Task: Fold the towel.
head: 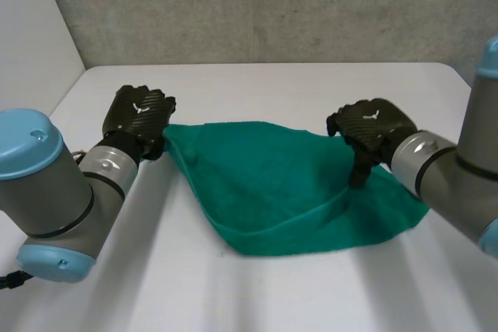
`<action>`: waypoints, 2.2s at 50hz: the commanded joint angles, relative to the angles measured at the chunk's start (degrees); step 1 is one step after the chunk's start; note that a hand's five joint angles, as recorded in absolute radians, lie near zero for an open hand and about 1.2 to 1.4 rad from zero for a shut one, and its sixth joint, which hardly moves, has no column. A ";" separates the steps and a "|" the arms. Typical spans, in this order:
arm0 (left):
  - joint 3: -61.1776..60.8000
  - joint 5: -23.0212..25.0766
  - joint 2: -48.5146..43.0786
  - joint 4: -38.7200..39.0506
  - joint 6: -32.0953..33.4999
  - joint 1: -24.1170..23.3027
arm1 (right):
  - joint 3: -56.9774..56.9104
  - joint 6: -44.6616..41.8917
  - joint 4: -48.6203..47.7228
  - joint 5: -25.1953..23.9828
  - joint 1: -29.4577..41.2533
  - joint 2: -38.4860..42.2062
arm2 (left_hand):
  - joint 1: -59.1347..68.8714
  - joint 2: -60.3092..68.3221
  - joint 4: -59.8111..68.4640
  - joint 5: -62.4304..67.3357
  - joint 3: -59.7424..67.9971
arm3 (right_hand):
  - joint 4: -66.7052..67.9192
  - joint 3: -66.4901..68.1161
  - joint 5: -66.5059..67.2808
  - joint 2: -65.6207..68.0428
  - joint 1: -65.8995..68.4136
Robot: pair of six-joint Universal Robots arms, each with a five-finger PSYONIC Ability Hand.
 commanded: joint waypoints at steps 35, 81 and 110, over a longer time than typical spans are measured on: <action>-5.08 -0.07 2.40 -0.03 0.03 0.42 | -18.04 -12.86 0.91 2.67 -8.36 19.89 | 14.11 11.37 11.55 14.97 11.55 | 55.72 55.33 55.66 54.90 57.95; 16.60 -3.85 -8.67 -13.05 12.50 5.87 | -22.01 -20.77 7.32 3.98 -10.66 12.65 | 14.11 11.37 11.55 14.97 11.55 | 55.72 55.33 55.66 54.90 57.95; 4.95 -0.95 0.12 13.15 0.47 7.98 | 5.16 -6.69 -29.07 0.65 -9.95 -3.17 | 14.11 11.37 11.55 14.97 11.55 | 55.72 55.33 55.66 54.90 57.95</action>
